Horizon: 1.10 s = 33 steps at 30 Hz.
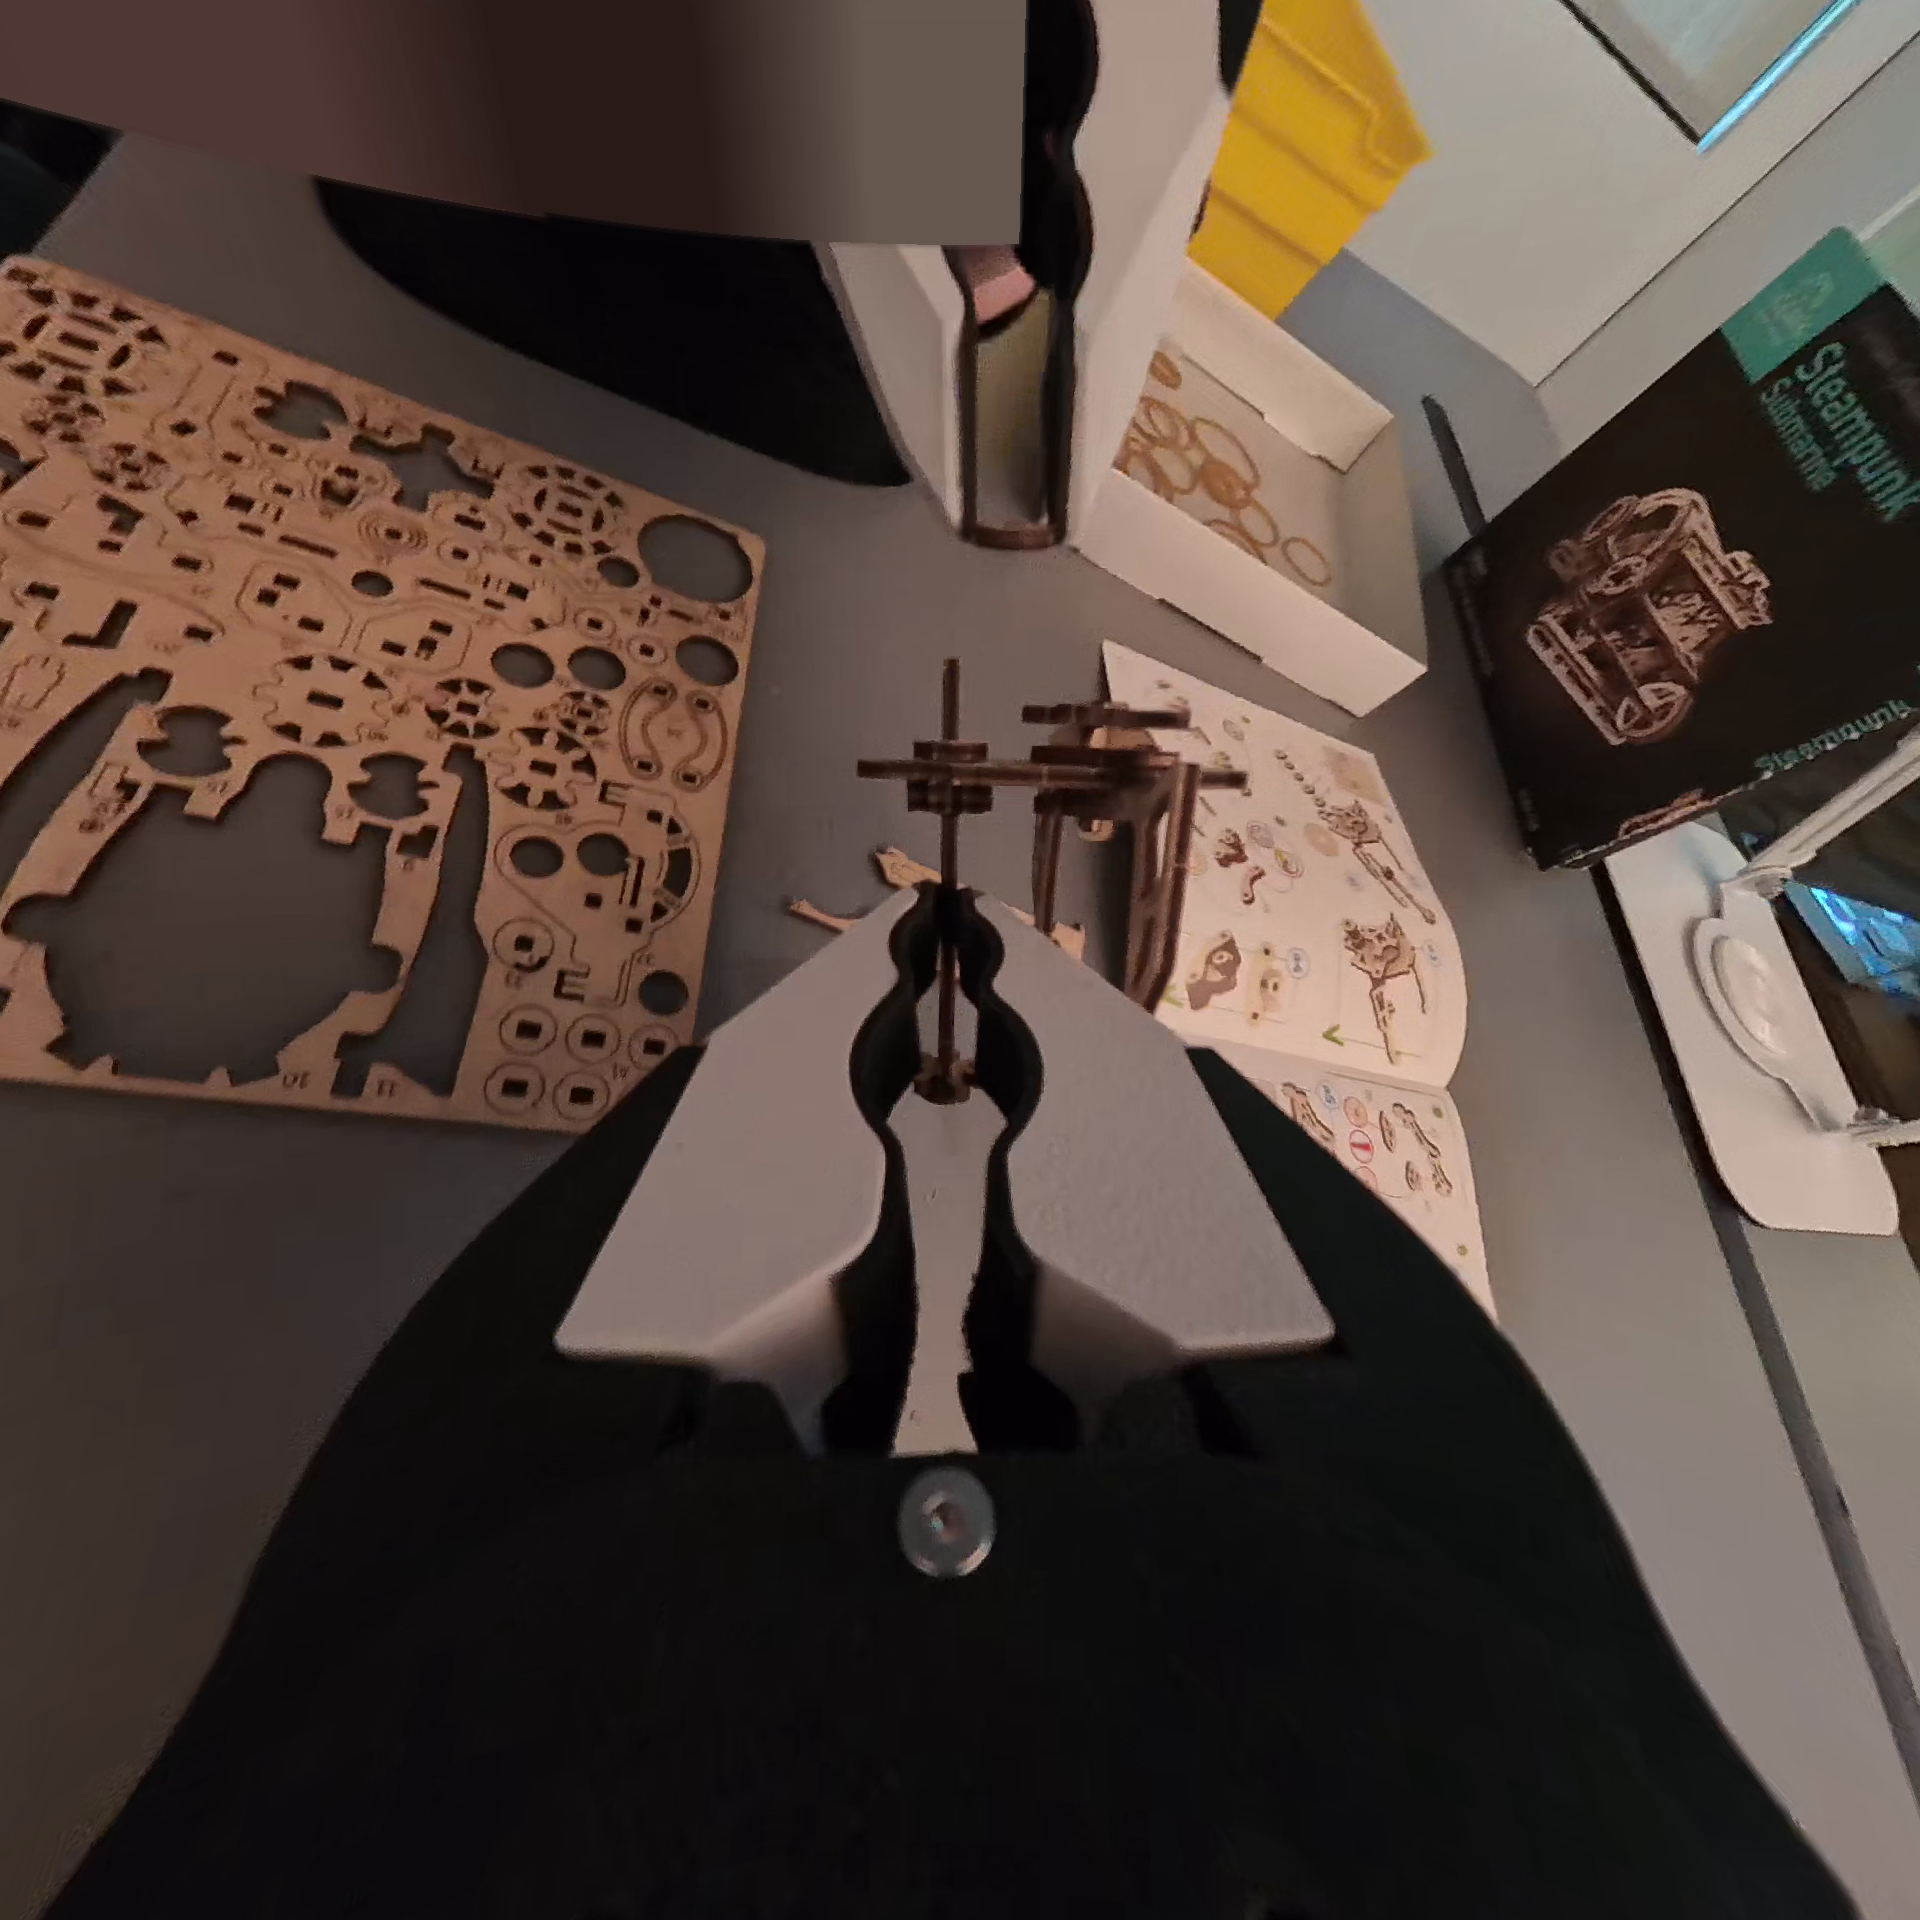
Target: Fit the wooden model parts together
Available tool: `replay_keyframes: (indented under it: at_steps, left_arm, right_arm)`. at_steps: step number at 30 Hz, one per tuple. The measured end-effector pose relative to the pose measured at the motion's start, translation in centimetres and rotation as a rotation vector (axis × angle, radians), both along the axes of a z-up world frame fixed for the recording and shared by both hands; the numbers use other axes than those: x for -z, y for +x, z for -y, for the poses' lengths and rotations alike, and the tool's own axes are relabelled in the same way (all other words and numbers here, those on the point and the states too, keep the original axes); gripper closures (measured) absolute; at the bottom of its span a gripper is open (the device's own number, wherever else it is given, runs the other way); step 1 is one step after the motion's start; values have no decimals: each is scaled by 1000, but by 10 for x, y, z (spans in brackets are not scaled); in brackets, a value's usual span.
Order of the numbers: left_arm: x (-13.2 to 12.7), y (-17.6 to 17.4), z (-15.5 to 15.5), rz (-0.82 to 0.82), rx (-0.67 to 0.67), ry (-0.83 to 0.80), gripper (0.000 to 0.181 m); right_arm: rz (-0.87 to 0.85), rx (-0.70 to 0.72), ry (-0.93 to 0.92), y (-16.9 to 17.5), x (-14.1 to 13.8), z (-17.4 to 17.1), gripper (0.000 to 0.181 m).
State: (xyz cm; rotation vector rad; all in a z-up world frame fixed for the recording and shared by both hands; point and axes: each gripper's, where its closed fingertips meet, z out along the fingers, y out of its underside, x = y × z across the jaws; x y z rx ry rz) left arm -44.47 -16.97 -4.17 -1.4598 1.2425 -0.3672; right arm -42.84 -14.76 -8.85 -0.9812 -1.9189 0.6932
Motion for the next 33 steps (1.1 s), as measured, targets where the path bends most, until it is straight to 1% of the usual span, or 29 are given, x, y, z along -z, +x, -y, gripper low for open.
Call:
replay_keyframes:
  at_steps: [5, 10, 13, 19, 21, 26, 33]
  left_arm:
    - [-5, 0, 3, 15, 13, 6, 171]
    - [-13, -1, 5, 53, 18, 22, 171]
    - [-18, -2, 6, 73, 26, 34, 171]
    - [-20, -2, 9, 71, 40, 56, 171]
    - [-20, -1, 10, 73, 47, 61, 171]
    - [-21, 0, 11, 59, 45, 84, 171]
    - [-15, 2, 9, 12, 31, 111, 171]
  right_arm:
    - [3, -94, -22, 10, -2, 10, 181]
    - [-111, -112, -45, 11, -22, 10, 181]
    - [-164, -83, -6, 8, -29, 5, 181]
    - [-295, 41, 170, -1, -41, -14, 181]
    - [-322, 50, 211, -2, -42, -15, 181]
    - [-305, 60, 222, -6, -35, -18, 181]
    - [-313, 85, 255, -6, -36, -23, 181]
